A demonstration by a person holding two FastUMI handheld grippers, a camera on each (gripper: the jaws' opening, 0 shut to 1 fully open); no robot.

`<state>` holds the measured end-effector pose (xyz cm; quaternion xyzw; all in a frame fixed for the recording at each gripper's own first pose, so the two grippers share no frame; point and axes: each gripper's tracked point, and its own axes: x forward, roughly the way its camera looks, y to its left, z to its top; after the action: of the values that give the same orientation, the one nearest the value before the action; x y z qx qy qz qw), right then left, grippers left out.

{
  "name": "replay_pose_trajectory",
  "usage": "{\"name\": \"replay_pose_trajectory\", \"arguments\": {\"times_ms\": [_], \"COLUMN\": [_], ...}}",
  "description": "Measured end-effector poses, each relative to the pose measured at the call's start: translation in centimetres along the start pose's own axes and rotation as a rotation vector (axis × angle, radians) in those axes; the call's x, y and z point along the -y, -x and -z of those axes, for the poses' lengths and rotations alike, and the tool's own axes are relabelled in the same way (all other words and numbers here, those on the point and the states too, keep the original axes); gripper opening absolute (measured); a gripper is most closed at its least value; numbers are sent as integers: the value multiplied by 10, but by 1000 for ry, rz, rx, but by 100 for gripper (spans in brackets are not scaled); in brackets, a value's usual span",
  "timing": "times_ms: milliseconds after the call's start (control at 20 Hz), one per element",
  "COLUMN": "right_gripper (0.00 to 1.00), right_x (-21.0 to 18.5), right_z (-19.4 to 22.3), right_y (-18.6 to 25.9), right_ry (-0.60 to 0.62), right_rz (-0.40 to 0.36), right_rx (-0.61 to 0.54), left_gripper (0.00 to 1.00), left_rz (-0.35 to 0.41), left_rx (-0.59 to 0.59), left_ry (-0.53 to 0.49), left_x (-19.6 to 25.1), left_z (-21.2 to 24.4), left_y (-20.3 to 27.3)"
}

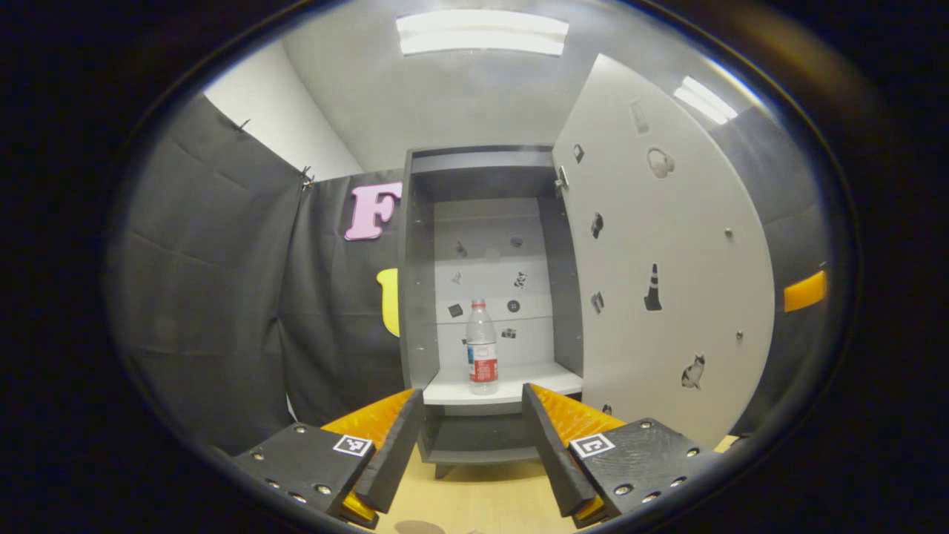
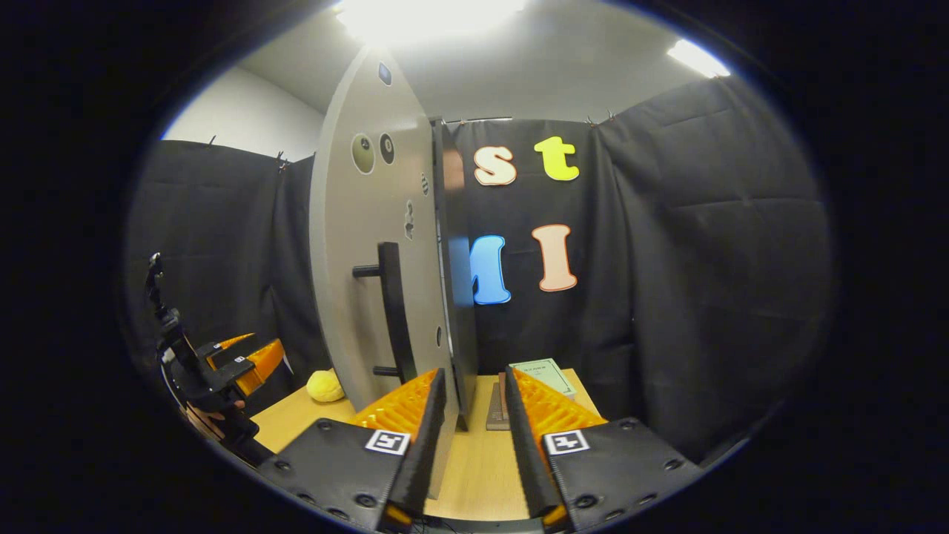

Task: Open the cabinet door with the right hand, grasp the bottle in the cabinet with the left hand and place it on the coaster, then close the cabinet door with the right hand.

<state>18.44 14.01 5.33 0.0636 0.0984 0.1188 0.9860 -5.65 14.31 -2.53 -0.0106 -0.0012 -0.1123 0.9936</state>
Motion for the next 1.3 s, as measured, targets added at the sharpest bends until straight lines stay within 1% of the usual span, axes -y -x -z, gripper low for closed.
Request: {"name": "replay_pose_trajectory", "arguments": {"times_ms": [50, 100, 150, 200, 250, 300, 500, 650, 900, 1050, 1100, 1200, 1250, 1300], "right_gripper": [68, 87, 99, 99, 95, 99, 98, 98, 98, 98, 98, 98, 98, 94], "right_x": [3, 7, 12, 18, 24, 29, 52, 59, 65, 72, 74, 78, 80, 82], "right_z": [0, -2, -1, -2, -1, -1, 5, 4, 5, 3, 2, 3, 4, 5], "right_y": [-3, -4, -6, -9, -11, -14, -20, -31, -45, -50, -50, -52, -54, -56], "right_ry": [-2, 2, 12, 18, 20, 15, -4, -3, 3, 21, 31, 41, 42, 38], "right_rz": [2, 7, 19, 39, 57, 72, 141, 186, 248, 298, 315, 345, 358, 370], "right_rx": [8, 17, 25, 32, 34, 35, 37, 37, 28, 34, 34, 31, 29, 26], "left_gripper": [79, 79, 81, 79, 79, 79, 79, 79, 79, 79, 81, 81, 79, 79], "left_rz": [2, 4, 5, 3, 5, 10, 40, 68, 109, 122, 121, 130, 134, 134], "left_rx": [-4, -12, -21, -28, -29, -27, -41, -46, -39, -16, -11, -5, -4, -6], "left_ry": [4, 6, 4, 3, 5, 5, -1, 16, -14, -28, -30, -19, -15, -16], "left_x": [0, 0, 0, 0, 1, 2, 2, 9, 10, 11, 10, 13, 15, 15], "left_z": [0, 1, 2, 2, 3, 3, 7, 9, 8, 7, 6, 7, 7, 8], "left_y": [0, -1, 0, -1, -1, -3, -10, -16, -28, -38, -41, -46, -47, -49]}}
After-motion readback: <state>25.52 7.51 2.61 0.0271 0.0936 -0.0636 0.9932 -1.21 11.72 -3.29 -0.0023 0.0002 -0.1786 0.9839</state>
